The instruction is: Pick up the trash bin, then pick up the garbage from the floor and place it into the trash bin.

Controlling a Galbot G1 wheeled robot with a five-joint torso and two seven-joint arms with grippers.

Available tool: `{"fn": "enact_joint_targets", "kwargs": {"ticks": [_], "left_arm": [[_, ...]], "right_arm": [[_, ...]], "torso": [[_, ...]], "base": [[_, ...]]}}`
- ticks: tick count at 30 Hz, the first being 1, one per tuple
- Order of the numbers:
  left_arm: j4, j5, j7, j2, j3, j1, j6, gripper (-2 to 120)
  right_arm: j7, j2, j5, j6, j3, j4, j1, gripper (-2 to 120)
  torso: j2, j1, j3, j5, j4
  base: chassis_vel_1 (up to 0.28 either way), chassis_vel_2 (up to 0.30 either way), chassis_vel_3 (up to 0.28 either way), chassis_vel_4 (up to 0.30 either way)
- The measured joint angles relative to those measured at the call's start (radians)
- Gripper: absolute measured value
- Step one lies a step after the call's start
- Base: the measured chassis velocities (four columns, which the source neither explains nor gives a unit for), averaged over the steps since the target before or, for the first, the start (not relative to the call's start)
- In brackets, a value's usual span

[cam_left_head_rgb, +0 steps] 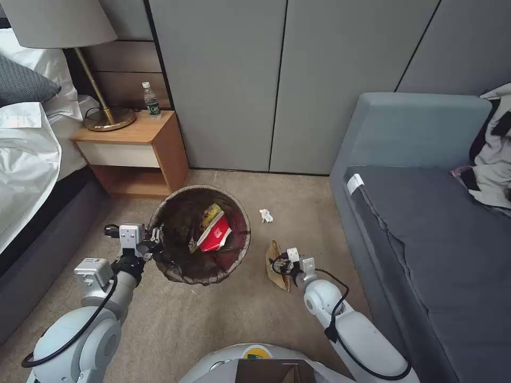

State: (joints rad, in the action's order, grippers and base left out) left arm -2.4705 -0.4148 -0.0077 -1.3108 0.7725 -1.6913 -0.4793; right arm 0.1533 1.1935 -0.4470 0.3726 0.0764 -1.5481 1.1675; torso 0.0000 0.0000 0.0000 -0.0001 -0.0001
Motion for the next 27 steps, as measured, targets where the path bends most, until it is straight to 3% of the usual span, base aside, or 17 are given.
{"fn": "enact_joint_targets", "kwargs": {"ticks": [12, 16, 27], "left_arm": [[-0.008, 0.006, 0.0, -0.003, -0.002, -0.007, 0.0, 2], [-0.014, 0.007, 0.0, -0.001, 0.001, -0.013, 0.0, 2], [-0.015, 0.006, 0.001, 0.003, -0.003, -0.013, 0.0, 2]], "right_arm": [[0.002, 0.045, 0.021, -0.028, -0.007, 0.087, -0.015, 99], [0.002, 0.066, 0.027, -0.041, -0.004, 0.118, -0.023, 89], [-0.006, 0.089, 0.029, -0.048, 0.01, 0.17, -0.039, 88]], "torso": [[0.0, 0.0, 0.0, 0.0, 0.0001], [0.0, 0.0, 0.0, 0.0, 0.0], [0.0, 0.0, 0.0, 0.0, 0.0]], "base": [[0.0, 0.0, 0.0, 0.0], [0.0, 0.0, 0.0, 0.0], [0.0, 0.0, 0.0, 0.0]]}}
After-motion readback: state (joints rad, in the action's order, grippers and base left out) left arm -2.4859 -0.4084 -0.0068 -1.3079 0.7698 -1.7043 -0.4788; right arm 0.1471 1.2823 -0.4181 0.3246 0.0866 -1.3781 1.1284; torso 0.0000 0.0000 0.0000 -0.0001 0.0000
